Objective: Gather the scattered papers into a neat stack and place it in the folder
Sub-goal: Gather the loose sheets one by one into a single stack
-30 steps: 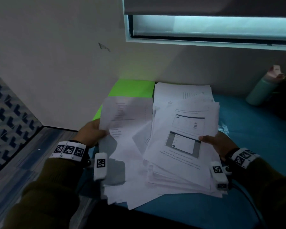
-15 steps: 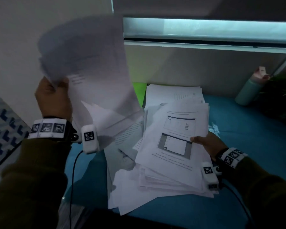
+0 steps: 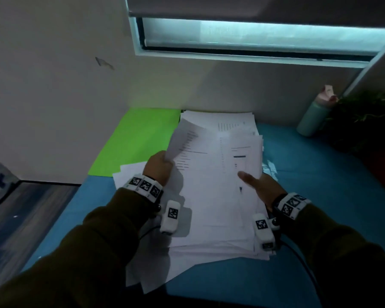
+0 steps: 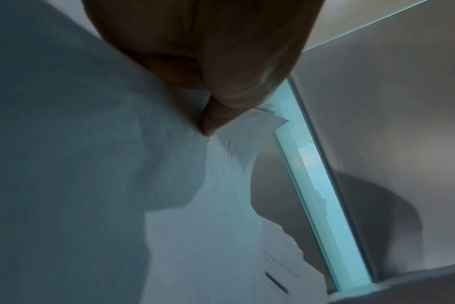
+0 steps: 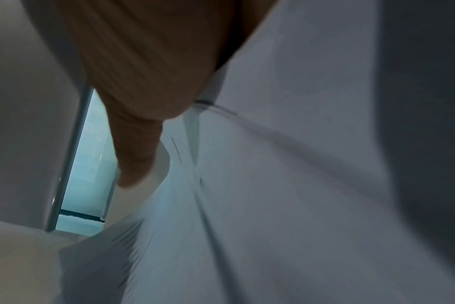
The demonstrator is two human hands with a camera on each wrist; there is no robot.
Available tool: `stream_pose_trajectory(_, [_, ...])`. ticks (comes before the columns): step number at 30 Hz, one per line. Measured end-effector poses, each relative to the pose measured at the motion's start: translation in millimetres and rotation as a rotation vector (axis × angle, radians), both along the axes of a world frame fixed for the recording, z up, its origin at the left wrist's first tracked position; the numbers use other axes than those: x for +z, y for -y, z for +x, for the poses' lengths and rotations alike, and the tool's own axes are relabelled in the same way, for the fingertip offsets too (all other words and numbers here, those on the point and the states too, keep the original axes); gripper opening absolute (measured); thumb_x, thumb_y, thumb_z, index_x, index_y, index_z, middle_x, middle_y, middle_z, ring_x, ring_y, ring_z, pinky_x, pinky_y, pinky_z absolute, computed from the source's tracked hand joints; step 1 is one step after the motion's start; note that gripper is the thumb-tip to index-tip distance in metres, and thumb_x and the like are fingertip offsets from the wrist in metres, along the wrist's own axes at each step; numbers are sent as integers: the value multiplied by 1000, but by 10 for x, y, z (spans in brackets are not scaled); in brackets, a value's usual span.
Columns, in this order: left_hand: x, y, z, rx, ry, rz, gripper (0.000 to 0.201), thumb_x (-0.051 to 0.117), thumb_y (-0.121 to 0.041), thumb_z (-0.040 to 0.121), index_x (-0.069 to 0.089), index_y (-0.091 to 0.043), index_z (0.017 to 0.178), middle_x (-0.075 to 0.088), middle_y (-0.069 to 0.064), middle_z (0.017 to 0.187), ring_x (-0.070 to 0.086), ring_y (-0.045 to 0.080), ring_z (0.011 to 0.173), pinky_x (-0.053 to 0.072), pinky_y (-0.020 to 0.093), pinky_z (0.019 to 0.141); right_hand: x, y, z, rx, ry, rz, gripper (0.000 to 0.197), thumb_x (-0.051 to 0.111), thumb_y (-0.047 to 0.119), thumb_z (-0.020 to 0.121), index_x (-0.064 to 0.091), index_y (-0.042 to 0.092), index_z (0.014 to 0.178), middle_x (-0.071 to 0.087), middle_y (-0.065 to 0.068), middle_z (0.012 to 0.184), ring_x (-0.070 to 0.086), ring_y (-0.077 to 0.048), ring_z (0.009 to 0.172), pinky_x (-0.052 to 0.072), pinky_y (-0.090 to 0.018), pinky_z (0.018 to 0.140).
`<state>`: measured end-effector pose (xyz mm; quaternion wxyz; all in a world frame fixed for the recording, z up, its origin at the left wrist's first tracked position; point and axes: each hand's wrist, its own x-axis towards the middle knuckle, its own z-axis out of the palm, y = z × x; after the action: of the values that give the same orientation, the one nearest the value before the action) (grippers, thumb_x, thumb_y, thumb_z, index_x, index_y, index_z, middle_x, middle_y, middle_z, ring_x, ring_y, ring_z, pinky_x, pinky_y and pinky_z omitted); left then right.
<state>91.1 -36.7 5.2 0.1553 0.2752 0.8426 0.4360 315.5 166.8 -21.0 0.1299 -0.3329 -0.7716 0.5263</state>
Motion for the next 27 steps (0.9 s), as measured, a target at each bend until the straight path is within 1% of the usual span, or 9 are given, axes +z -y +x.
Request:
stream_pose_trajectory(2, [-10,-156,125,-61,22,-53,28,48,-11,84,65,1,102,67,26,98,61,31,83,38,29,67,-28,-30,2,3,-23,-50,46,74,60,66,67,33,103,73,5,106,69,-15,97,53,-34,86])
stream_pose_trajectory(5, [-55,-343,248,-161,60,-52,23,46,4,86,62,-8,97,66,24,96,62,34,89,40,29,71,-83,-54,-4,-7,-78,-177,35,81,24,72,68,24,105,73,-6,109,69,-27,100,54,-47,91])
stream_pose_trajectory(10, [6,-345,269,-269,132,-18,31,62,-18,89,61,-10,119,67,8,109,63,23,99,47,34,87,-99,-67,-15,-45,-94,-238,36,74,7,79,65,8,114,70,-16,113,68,-32,99,53,-48,92])
stream_pose_trajectory(12, [47,-236,177,-130,95,-47,33,65,-28,89,57,-11,115,67,6,112,65,26,99,52,37,90,-99,-57,-19,-59,-94,-243,30,73,7,80,66,15,108,69,-15,114,67,-32,101,51,-51,94])
stream_pose_trajectory(14, [90,-60,28,23,-16,-221,34,64,-35,90,52,-12,113,64,8,112,64,31,102,51,36,87,-103,-58,-26,-65,-83,-244,34,79,15,74,67,18,105,70,-13,112,67,-32,102,50,-53,95])
stream_pose_trajectory(17, [134,275,-149,162,-185,-631,64,63,-48,88,44,-4,131,48,17,131,53,38,121,44,41,93,-135,-86,-31,-76,-79,-246,62,87,37,50,69,18,106,72,-11,110,68,-33,100,51,-55,94])
stream_pose_trajectory(19, [116,478,-191,274,-209,-740,71,65,-50,84,44,-2,132,40,20,136,47,41,124,42,44,98,-175,-110,-31,-67,-82,-238,76,90,49,39,69,20,106,73,-9,109,69,-32,99,52,-54,93])
stream_pose_trajectory(24, [62,669,-327,347,-56,-696,76,72,-42,80,40,0,134,46,22,137,48,40,126,43,42,99,-166,-104,-23,-73,-102,-236,73,89,49,40,69,22,104,73,-9,108,69,-32,99,52,-55,92])
stream_pose_trajectory(27, [84,658,-340,324,76,-483,68,72,-19,83,36,10,133,57,23,129,57,37,119,47,38,88,-74,-3,-27,-65,-122,-245,46,84,29,60,69,20,102,71,-13,110,68,-35,101,50,-54,94])
